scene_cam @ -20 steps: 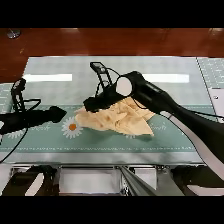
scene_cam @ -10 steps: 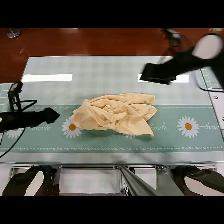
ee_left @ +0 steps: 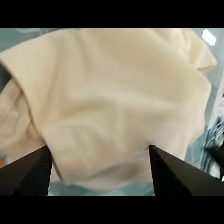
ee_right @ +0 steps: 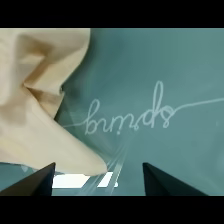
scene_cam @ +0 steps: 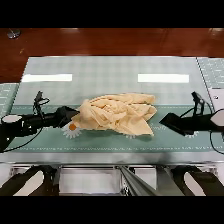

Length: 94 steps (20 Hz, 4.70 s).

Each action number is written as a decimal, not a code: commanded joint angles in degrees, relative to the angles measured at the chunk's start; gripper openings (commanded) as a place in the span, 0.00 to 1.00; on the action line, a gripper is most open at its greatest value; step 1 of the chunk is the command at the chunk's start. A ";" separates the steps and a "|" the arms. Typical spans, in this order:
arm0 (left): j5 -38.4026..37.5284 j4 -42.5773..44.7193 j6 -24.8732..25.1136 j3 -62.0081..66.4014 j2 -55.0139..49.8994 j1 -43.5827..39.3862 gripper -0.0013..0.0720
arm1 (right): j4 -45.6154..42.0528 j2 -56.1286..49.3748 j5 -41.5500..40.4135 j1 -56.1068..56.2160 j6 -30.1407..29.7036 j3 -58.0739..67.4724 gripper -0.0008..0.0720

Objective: Fold the shirts.

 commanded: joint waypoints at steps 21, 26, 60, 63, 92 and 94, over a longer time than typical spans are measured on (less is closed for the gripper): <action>-8.44 -10.99 10.97 13.99 0.48 0.76 0.03 | 13.29 -21.46 -8.00 12.37 -10.12 18.47 0.04; -3.54 -10.78 3.34 41.00 3.72 3.98 0.03 | 1.07 -16.90 -2.36 12.37 -6.49 52.02 0.04; 0.28 41.88 -23.19 71.45 -7.10 -8.81 0.04 | -31.78 -5.25 14.93 11.76 -1.16 52.92 0.04; 8.00 41.88 -23.21 71.45 -15.23 -11.65 0.04 | -27.15 -17.66 7.74 6.71 -1.18 54.25 0.04; -11.06 20.13 -8.79 10.12 -10.34 24.02 0.98 | 12.31 -6.78 0.59 -20.24 -17.18 -0.90 0.87; -7.26 19.93 -8.55 8.35 -10.47 21.86 0.98 | 14.84 -4.83 2.86 -20.24 -19.10 -2.40 0.87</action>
